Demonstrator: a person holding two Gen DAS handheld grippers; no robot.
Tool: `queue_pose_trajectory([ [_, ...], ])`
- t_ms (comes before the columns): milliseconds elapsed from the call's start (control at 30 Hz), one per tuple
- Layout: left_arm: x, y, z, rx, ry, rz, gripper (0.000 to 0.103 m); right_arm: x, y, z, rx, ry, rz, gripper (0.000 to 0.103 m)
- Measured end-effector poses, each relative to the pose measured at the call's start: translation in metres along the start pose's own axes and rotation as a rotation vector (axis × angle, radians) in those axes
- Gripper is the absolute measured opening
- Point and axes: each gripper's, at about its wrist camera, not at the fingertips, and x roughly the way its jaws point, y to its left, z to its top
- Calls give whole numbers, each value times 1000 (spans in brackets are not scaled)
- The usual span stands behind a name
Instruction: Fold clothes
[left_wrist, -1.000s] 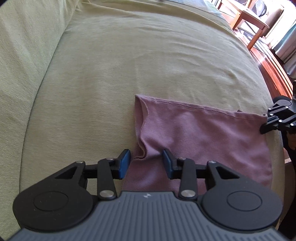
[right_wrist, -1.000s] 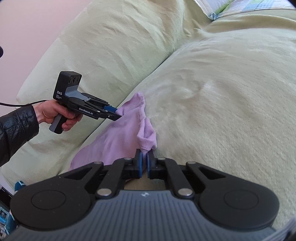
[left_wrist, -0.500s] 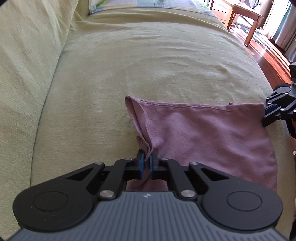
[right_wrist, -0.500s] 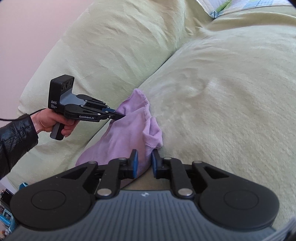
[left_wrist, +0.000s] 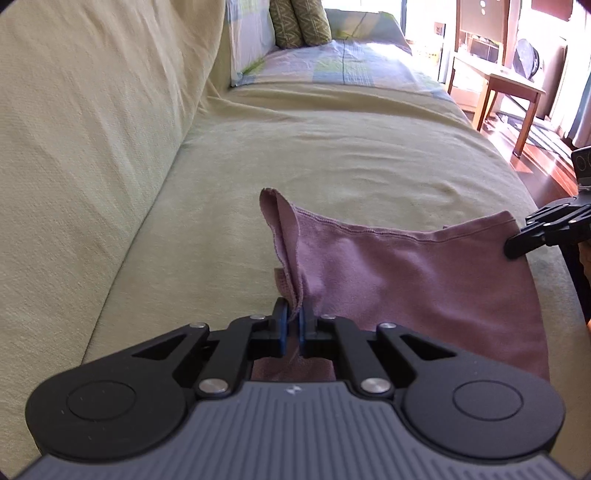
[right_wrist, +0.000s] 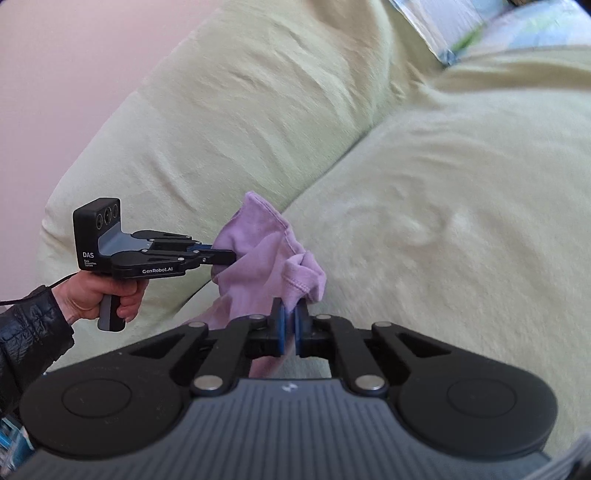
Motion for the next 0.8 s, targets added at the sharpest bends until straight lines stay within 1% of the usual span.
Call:
queue_pose_trajectory([
  [67, -19, 4, 4, -32, -70, 26, 2, -4, 13, 23, -100, -46, 3, 4],
  [133, -48, 6, 17, -67, -174, 57, 2, -14, 30, 51, -215, -110, 3, 4],
  [167, -59, 6, 22, -73, -211, 69, 2, -21, 39, 65, -272, -144, 0, 4],
  [233, -97, -1, 39, -78, -329, 110, 2, -43, 65, 96, -405, -226, -2, 4],
  [267, -111, -6, 44, -75, -366, 125, 3, -57, 80, 110, -473, -263, 2, 4],
  [300, -134, -14, 51, -71, -423, 146, 3, -69, 93, 119, -531, -290, 9, 4],
  [333, -151, -22, 54, -71, -461, 159, 3, -79, 104, 125, -575, -309, 16, 4],
  [433, -199, -54, 51, -84, -550, 206, 3, -117, 143, 133, -701, -346, 50, 4],
  [467, -207, -63, 46, -92, -564, 213, 3, -125, 149, 130, -723, -347, 56, 4],
  [500, -219, -81, 33, -106, -580, 229, 3, -137, 157, 123, -752, -343, 69, 4],
  [567, -226, -108, 9, -128, -582, 252, 3, -157, 163, 102, -764, -303, 117, 4],
  [600, -228, -127, -14, -153, -572, 256, 3, -163, 162, 89, -758, -279, 136, 4],
  [700, -216, -173, -78, -208, -496, 280, 3, -174, 154, 40, -748, -172, 187, 4],
  [733, -210, -187, -102, -246, -467, 279, 3, -175, 149, 15, -745, -115, 206, 4],
  [767, -208, -196, -121, -276, -440, 273, 3, -176, 147, 2, -743, -79, 214, 4],
  [800, -200, -212, -149, -323, -395, 274, 3, -175, 142, -18, -734, -18, 225, 4],
])
